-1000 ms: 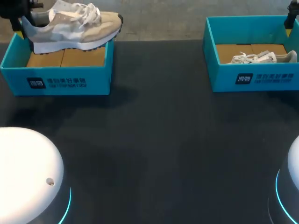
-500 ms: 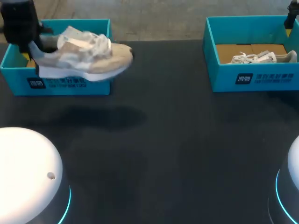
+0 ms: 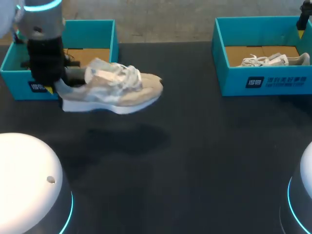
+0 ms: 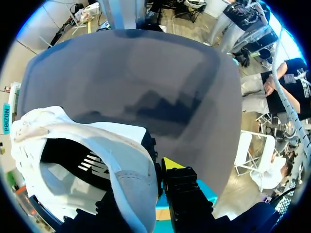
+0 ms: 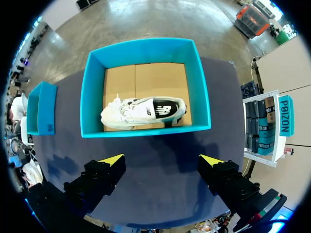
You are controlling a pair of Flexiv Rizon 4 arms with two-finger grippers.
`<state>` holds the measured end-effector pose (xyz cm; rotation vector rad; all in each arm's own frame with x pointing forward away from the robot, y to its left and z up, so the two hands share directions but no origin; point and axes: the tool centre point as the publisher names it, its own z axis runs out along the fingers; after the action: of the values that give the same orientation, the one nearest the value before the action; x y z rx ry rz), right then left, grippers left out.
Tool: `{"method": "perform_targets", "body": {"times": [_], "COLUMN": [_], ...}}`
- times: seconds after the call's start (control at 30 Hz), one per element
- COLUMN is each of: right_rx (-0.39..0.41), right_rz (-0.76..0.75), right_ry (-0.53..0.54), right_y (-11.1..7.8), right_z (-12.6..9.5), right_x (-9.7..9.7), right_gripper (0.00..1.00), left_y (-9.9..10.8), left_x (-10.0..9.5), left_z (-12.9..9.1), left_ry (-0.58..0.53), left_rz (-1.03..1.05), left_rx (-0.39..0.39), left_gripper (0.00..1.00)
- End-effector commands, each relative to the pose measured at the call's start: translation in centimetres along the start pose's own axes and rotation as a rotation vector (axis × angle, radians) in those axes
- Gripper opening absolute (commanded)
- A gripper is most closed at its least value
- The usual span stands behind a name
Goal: Take the shoe out of the shoebox, open the shoe tongue, remove and reinsert the insole, then place the shoe into the shoebox
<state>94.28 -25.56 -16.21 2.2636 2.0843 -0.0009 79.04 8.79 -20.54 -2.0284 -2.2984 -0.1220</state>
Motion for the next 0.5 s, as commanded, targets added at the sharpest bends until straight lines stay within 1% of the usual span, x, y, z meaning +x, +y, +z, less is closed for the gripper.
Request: {"method": "perform_targets", "body": {"times": [0.03, 0.07, 0.1, 0.17, 0.2, 0.33, 0.4, 0.5], "right_rx": [-0.001, -0.001, -0.001, -0.001, -0.001, -0.001, -0.001, -0.001], "right_rz": [0.001, 0.001, 0.001, 0.001, 0.001, 0.001, 0.001, 0.001], "right_ry": [-0.001, -0.001, -0.001, -0.001, -0.001, -0.001, -0.001, -0.001], "right_y": [-0.1, -0.1, -0.1, -0.1, -0.1, -0.1, -0.1, -0.1], "right_z": [0.0, 0.0, 0.0, 0.0, 0.0, 0.0, 0.0, 0.0], "right_x": [0.0, 0.0, 0.0, 0.0, 0.0, 0.0, 0.0, 0.0], "right_gripper": [1.0, 1.0, 1.0, 1.0, 1.0, 1.0, 1.0, 1.0], "left_y": [-1.6, -2.1, -2.4, -3.0, -3.4, -4.9, -5.7, -6.9], "left_x": [-2.7, -3.3, -3.9, -4.9, -5.2, -6.5, -7.1, -8.0], "left_z": [1.8, 2.2, 2.6, 3.2, 3.4, 4.2, 4.8, 5.7], "left_ry": [0.01, 0.013, 0.023, 0.021, 0.024, 0.025, 0.027, 0.046], "left_rz": [0.006, 0.014, 0.007, 0.022, 0.022, 0.032, 0.04, 0.038], "left_rx": [-0.109, -0.101, -0.109, -0.07, -0.076, -0.053, -0.027, -0.035], "left_gripper": [0.0, 0.0, 0.0, 0.0, 0.0, 0.0, 0.0, 0.0]}}
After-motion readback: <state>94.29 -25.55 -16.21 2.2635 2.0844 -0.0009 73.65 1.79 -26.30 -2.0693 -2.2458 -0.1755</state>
